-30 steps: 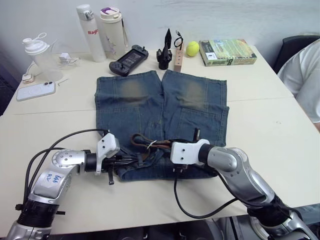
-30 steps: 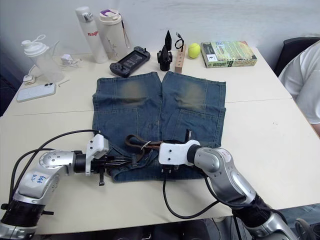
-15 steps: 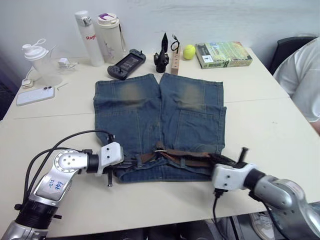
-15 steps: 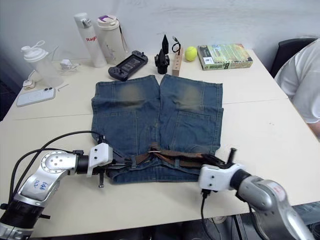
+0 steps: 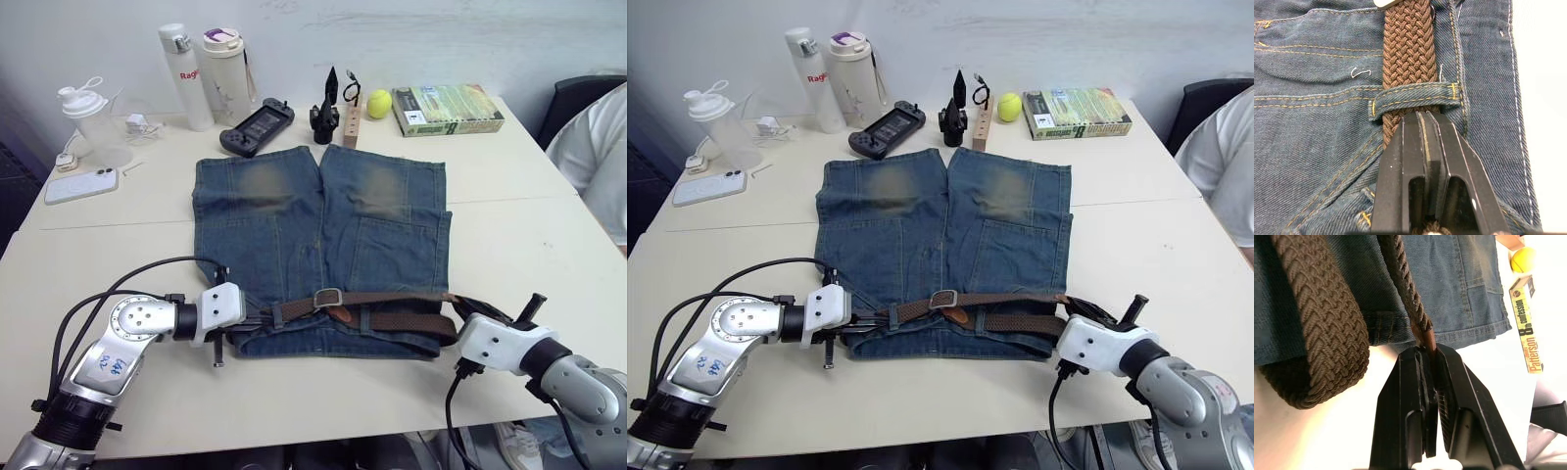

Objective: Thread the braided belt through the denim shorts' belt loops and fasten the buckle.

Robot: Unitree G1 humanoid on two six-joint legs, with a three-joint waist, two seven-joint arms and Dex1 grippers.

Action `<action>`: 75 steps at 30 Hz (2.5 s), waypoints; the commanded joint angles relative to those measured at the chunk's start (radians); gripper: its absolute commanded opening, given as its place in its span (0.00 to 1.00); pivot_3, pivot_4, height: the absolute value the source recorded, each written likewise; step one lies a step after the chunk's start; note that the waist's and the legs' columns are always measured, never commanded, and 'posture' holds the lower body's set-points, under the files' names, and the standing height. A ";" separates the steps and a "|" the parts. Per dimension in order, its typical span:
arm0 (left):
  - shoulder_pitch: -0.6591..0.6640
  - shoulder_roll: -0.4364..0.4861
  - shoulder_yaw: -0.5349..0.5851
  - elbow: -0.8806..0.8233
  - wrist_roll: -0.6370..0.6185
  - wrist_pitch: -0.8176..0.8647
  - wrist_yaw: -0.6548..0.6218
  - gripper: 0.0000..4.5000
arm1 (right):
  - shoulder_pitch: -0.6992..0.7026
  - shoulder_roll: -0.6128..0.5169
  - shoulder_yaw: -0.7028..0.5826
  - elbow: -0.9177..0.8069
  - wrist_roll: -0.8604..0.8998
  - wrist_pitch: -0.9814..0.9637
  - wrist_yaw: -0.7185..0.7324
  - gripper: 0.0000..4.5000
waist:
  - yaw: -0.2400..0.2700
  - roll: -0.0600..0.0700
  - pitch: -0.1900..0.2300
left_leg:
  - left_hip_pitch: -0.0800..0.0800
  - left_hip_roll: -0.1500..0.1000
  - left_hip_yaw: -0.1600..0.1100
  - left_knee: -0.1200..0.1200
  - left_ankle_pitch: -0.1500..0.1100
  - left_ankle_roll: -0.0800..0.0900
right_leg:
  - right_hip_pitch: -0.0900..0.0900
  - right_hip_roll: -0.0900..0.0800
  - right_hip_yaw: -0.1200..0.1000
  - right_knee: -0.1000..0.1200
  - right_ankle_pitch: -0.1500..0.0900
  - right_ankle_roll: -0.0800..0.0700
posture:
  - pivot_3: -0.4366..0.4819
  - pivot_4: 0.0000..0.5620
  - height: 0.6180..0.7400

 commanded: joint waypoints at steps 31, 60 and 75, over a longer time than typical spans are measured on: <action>0.176 0.126 0.372 -0.119 -0.315 0.236 -0.054 0.86 | -0.186 0.007 0.011 -0.098 0.362 0.229 0.300 0.98 | -0.024 -0.008 0.006 | 0.003 0.012 0.006 0.000 -0.006 -0.009 | -0.003 0.005 0.001 0.003 -0.005 -0.009 | 0.48 0.27 0.84; 0.157 -0.047 0.390 -0.294 -0.382 0.342 0.149 0.86 | -0.373 0.174 0.072 -0.211 0.848 0.697 0.097 0.98 | -0.025 -0.009 0.009 | 0.002 0.012 0.004 0.000 -0.007 -0.010 | -0.004 0.005 0.000 0.002 -0.005 -0.009 | 0.48 0.27 0.84; 0.222 -0.055 0.441 -0.285 -0.354 0.255 0.168 0.86 | -0.419 0.070 0.037 -0.080 0.848 0.630 0.139 0.98 | -0.025 -0.009 0.009 | 0.001 0.012 0.004 0.000 -0.008 -0.009 | -0.004 0.005 0.000 0.000 -0.005 -0.009 | 0.48 0.27 0.84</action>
